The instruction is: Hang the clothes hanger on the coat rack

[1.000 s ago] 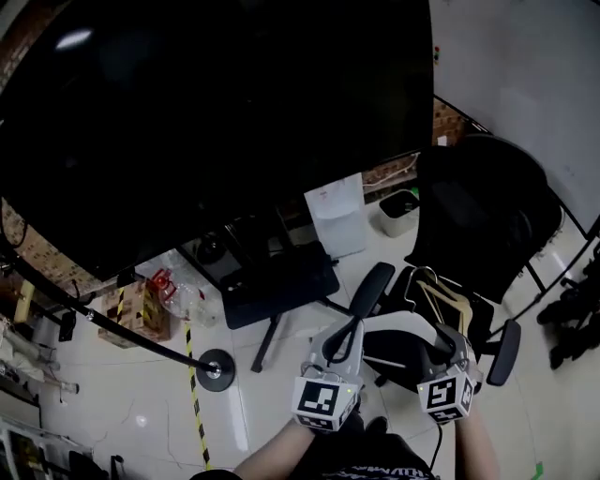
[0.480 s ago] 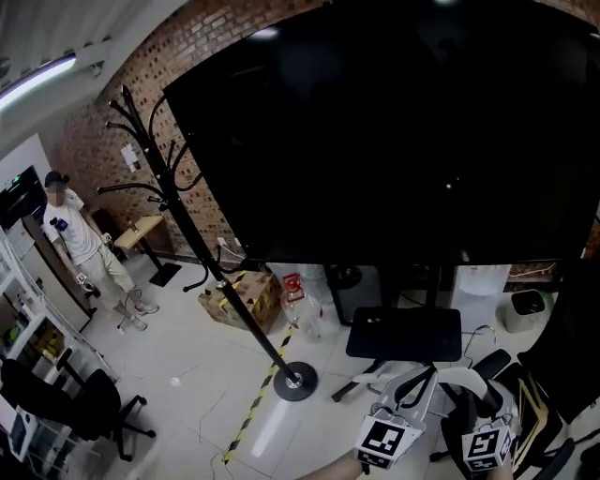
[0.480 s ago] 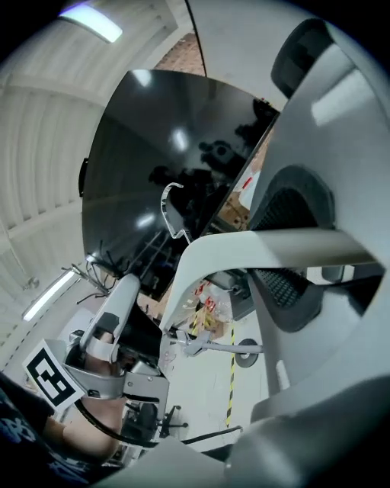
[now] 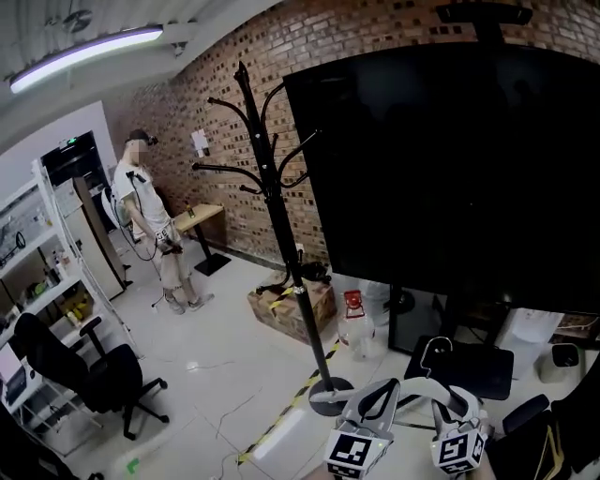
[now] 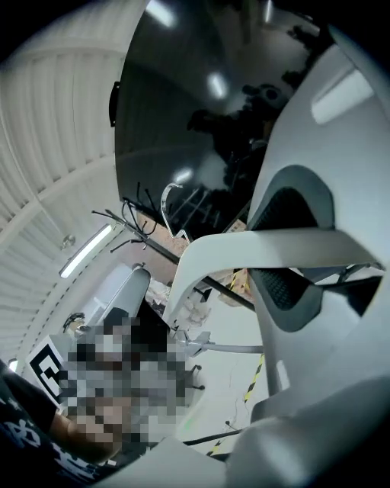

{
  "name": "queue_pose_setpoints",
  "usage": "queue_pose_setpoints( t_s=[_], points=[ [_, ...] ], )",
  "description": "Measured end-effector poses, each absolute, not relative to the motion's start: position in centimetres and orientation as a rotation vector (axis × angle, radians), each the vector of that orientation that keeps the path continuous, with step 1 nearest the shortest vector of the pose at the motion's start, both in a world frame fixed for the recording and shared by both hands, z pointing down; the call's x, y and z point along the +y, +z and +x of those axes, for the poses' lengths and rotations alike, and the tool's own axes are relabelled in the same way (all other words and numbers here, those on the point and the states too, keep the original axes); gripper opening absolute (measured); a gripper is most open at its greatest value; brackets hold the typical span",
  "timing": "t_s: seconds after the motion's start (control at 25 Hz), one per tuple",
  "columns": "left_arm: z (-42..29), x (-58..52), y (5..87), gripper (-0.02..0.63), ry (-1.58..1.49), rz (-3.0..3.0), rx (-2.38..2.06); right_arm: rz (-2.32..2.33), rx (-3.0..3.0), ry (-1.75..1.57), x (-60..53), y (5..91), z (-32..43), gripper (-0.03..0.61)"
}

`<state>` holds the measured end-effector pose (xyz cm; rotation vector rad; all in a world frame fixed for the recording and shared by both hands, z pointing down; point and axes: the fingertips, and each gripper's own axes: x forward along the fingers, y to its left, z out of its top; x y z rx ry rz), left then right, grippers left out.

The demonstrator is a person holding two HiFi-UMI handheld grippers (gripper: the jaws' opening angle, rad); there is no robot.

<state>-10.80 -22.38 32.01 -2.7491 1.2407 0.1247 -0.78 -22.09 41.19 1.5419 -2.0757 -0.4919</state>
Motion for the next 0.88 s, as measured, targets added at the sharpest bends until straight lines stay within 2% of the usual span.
queue_pose_setpoints(
  t_s=[0.48, 0.68, 0.88],
  points=[
    [-30.9, -27.0, 29.3, 0.005, 0.155, -2.586, 1.491, 1.37, -2.213, -0.67, -29.6, 37.1, -20.8, 0.127],
    [-35.4, -29.1, 27.7, 0.005, 0.198, -2.521, 1.524, 1.306, -2.263, -0.741, -32.4, 34.0, -26.4, 0.127],
    [-36.4, -32.1, 26.7, 0.005, 0.206, -2.49, 1.57, 1.324, -2.284, -0.755, -35.7, 31.8, -27.8, 0.127]
  ],
)
